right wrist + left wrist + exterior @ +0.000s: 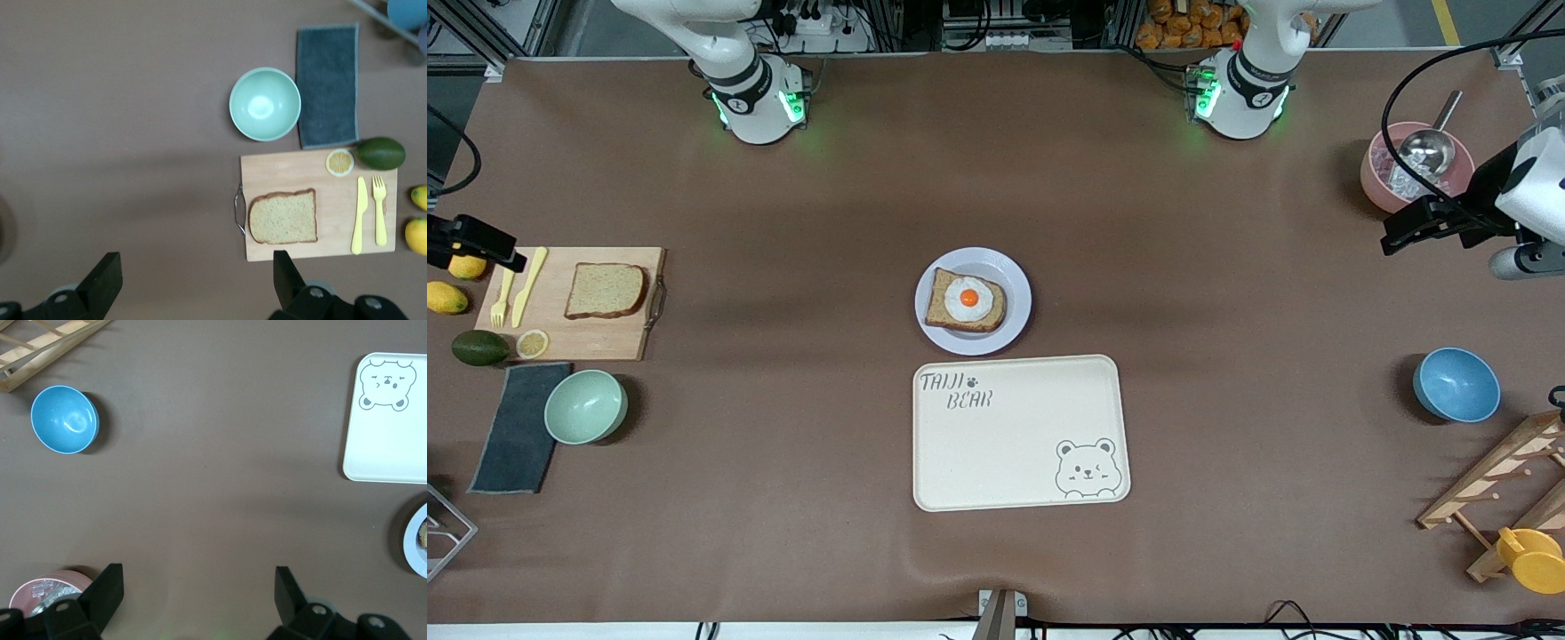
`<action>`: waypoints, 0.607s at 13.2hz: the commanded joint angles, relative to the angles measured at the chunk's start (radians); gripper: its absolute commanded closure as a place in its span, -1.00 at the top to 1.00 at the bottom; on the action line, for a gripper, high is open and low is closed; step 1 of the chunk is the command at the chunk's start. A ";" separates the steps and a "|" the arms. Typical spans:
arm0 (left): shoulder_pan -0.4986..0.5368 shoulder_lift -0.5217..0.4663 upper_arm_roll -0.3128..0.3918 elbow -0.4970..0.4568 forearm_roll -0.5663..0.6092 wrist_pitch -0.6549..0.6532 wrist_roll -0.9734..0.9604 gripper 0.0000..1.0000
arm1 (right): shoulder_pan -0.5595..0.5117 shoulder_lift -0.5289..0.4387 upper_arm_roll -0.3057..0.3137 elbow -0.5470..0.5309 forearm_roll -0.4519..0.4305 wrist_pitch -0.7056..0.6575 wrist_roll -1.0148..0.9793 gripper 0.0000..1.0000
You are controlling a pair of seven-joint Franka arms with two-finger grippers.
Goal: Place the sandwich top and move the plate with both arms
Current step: 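Move the right gripper over the bread slice on the cutting board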
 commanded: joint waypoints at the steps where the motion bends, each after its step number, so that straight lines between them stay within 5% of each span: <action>1: -0.001 0.006 -0.001 0.016 0.008 0.006 0.000 1.00 | -0.050 0.013 0.009 -0.067 0.004 0.029 0.007 1.00; 5: 0.001 0.003 -0.001 0.010 0.010 0.006 -0.002 1.00 | -0.121 0.073 0.011 -0.097 0.016 0.073 -0.047 1.00; 8: -0.012 0.004 -0.015 0.019 0.005 0.032 0.000 1.00 | -0.205 0.090 0.009 -0.214 0.113 0.214 -0.248 1.00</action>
